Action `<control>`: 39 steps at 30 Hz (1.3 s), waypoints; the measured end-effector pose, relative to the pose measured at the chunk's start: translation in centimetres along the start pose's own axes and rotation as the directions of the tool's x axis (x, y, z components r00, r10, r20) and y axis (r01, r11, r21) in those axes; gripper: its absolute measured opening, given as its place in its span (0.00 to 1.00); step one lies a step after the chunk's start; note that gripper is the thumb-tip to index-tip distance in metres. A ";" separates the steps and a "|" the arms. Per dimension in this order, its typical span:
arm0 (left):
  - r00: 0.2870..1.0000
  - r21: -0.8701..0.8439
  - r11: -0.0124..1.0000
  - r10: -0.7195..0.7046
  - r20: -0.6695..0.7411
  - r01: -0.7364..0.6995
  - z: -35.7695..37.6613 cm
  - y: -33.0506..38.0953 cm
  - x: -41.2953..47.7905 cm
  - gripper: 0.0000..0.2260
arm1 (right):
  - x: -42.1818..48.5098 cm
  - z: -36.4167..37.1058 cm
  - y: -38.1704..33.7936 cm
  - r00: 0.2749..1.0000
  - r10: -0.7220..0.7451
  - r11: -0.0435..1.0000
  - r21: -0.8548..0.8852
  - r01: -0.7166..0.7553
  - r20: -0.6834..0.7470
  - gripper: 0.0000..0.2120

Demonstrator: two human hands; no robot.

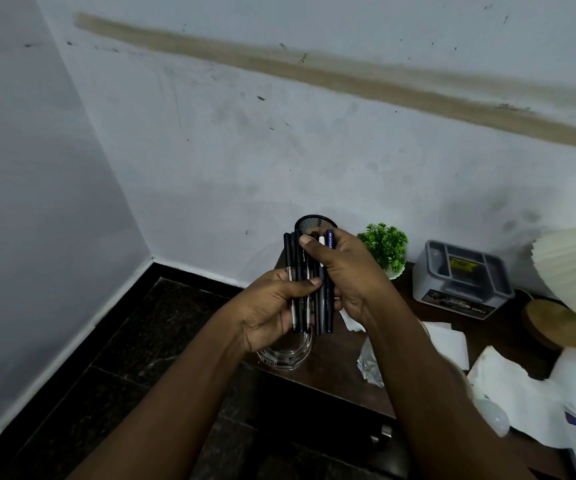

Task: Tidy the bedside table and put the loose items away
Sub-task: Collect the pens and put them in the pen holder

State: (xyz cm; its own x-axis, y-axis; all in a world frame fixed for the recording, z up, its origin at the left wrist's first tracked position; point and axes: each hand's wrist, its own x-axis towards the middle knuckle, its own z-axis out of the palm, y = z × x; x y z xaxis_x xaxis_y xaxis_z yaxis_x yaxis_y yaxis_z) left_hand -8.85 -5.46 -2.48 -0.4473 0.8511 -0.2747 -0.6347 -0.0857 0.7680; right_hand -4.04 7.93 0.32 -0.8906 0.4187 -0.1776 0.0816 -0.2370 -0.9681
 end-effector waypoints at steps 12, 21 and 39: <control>0.995 0.061 0.995 -0.081 0.057 0.078 -0.9 0.3 -0.5 0.13 | 0.2 -0.4 0.8 0.982 0.133 0.987 0.072 -0.144 0.134 0.09; 0.991 0.055 0.992 -0.119 0.068 0.115 -0.9 0.6 -0.6 0.13 | -0.1 -0.3 0.6 0.966 0.144 0.964 0.190 -0.186 0.213 0.14; 0.984 0.353 0.926 0.165 -0.062 -0.133 0.3 6.3 3.8 0.17 | 5.3 -1.0 -7.6 0.981 -0.160 0.950 0.287 0.123 0.109 0.09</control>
State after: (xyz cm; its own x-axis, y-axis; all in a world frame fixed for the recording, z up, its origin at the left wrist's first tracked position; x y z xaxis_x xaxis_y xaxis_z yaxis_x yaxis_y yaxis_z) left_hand -14.35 -2.64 1.49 -0.5838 0.7917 -0.1798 -0.3058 -0.0093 0.9520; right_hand -8.89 12.84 6.59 -0.9356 0.3530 -0.0001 -0.1605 -0.4255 -0.8906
